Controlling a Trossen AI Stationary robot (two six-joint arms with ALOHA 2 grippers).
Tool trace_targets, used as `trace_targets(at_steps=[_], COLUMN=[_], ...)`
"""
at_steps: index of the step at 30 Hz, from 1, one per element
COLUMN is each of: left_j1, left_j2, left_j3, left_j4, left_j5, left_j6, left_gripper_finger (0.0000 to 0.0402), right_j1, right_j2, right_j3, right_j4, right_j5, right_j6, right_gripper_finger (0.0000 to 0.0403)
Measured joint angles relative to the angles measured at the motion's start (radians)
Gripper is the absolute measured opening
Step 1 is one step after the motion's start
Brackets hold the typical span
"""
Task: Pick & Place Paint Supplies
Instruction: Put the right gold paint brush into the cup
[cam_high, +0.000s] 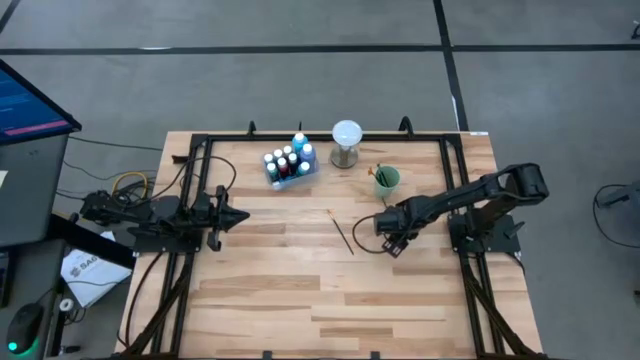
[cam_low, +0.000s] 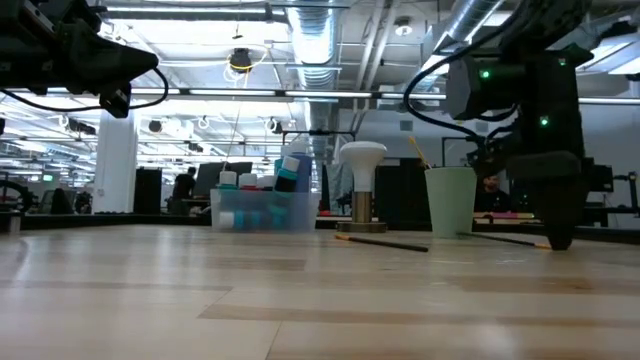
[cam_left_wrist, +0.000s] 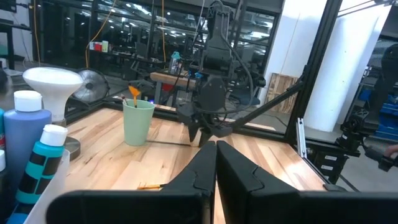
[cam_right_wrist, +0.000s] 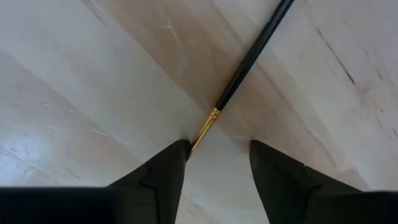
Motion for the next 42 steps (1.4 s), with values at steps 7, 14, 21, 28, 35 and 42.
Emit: trace_targets(at_steps=[7, 14, 21, 28, 35, 42], left_j1=[0.0, 0.0, 0.0, 0.0, 0.0, 0.0], left_j2=[0.0, 0.0, 0.0, 0.0, 0.0, 0.0], left_j3=[0.0, 0.0, 0.0, 0.0, 0.0, 0.0], left_j4=[0.0, 0.0, 0.0, 0.001, 0.002, 0.003], left_j5=[0.0, 0.0, 0.0, 0.0, 0.0, 0.0], left_j6=[0.0, 0.0, 0.0, 0.0, 0.0, 0.0], left_gripper_finger=[0.0006, 0.0006, 0.0006, 0.0006, 0.0006, 0.0006], right_j1=[-0.011, -0.012, -0.001, 0.008, 0.003, -0.046], right_j2=[0.041, 0.029, -0.002, -0.134, -0.246, -0.327], right_j3=[0.016, 0.011, 0.017, 0.063, 0.162, 0.304], right_j4=[-0.001, 0.014, 0.0, -0.125, -0.272, -0.425], right_j5=[-0.021, -0.027, -0.039, -0.066, -0.107, -0.376], right_j6=[0.04, 0.052, 0.078, 0.094, 0.103, 0.037], right_gripper_finger=[0.0134, 0.0015, 0.0001, 0.0, 0.0, 0.0])
